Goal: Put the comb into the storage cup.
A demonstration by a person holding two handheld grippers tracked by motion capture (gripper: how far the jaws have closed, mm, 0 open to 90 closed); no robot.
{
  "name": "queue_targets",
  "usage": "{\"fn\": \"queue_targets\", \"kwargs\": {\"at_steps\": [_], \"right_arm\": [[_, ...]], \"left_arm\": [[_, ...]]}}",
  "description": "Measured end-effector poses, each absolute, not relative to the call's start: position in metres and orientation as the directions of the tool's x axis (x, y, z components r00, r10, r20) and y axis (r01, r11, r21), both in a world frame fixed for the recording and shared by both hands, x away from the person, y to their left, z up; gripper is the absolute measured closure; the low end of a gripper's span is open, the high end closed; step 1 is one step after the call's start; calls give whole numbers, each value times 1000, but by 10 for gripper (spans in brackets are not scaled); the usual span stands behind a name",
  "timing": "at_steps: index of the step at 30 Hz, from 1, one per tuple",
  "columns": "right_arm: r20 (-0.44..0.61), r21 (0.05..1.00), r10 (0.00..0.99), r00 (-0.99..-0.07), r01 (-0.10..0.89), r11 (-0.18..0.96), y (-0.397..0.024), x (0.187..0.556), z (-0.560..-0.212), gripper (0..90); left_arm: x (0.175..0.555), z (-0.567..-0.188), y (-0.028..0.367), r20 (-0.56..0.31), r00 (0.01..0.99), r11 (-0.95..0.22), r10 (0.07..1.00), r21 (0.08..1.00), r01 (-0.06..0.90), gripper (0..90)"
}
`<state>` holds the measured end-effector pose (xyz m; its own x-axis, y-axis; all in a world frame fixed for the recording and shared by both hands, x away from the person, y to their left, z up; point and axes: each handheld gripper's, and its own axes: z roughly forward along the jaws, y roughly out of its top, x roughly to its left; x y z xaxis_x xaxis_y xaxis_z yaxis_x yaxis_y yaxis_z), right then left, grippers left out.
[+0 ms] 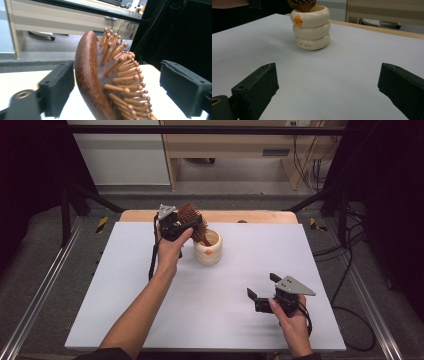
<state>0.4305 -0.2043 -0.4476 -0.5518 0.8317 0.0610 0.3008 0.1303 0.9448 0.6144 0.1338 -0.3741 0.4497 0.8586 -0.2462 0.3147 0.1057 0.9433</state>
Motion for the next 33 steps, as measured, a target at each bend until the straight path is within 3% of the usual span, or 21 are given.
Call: {"fn": "queue_targets", "kwargs": {"at_steps": [7, 33], "right_arm": [[67, 945, 833, -549, 304, 124, -205, 431, -448, 34], [48, 943, 833, -551, 301, 144, -201, 431, -448, 32]], "left_arm": [[609, -373, 136, -255, 439, 111, 862, 939, 326, 44], [584, -364, 158, -223, 436, 108, 872, 956, 273, 40]]}}
